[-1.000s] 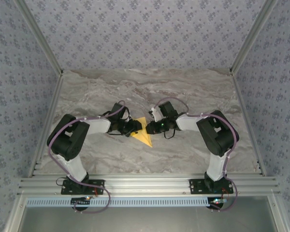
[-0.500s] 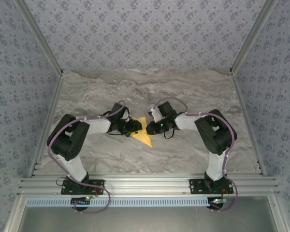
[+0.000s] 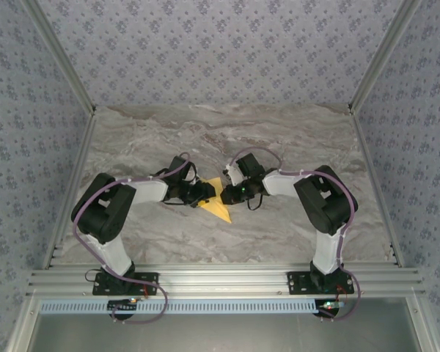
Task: Fold a paper plane with a square sheet of paper (fold left side to right side)
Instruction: Fourth fold the wing at the center of the table.
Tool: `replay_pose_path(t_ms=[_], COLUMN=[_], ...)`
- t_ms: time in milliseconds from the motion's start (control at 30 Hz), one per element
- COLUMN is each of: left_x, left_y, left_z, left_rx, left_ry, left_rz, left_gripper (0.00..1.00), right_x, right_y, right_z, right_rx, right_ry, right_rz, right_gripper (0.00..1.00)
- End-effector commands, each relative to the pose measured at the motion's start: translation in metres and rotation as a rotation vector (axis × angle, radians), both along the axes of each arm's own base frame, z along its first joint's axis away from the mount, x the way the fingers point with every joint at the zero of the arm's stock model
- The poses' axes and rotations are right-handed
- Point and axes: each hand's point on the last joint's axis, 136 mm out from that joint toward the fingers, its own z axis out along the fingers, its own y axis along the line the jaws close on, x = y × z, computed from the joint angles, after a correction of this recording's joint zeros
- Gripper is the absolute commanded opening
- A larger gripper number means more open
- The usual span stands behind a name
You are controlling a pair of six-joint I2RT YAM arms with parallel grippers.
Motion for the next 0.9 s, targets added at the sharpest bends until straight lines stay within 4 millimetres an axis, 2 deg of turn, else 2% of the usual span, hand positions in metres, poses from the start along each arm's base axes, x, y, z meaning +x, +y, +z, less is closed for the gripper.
replay_pose_path(t_ms=[0,200,867], left_x=[-0.002,-0.002,-0.004], left_y=[0.001,0.002,0.002], left_z=[-0.008,-0.009,-0.012], left_rx=[0.029,0.032,0.037], left_ry=[0.016,0.017,0.023], left_rz=[-0.013,-0.011,-0.01], left_gripper=[0.43,0.43,0.43], right_x=[-0.007,-0.005,-0.005], right_y=[-0.006,-0.001,-0.001], right_z=[-0.013,-0.001,0.01], right_rx=[-0.058,-0.026,-0.006], right_ry=[0.02,-0.003,-0.028], right_rz=[0.013,0.019,0.015], right_gripper=[0.11,0.11,0.11])
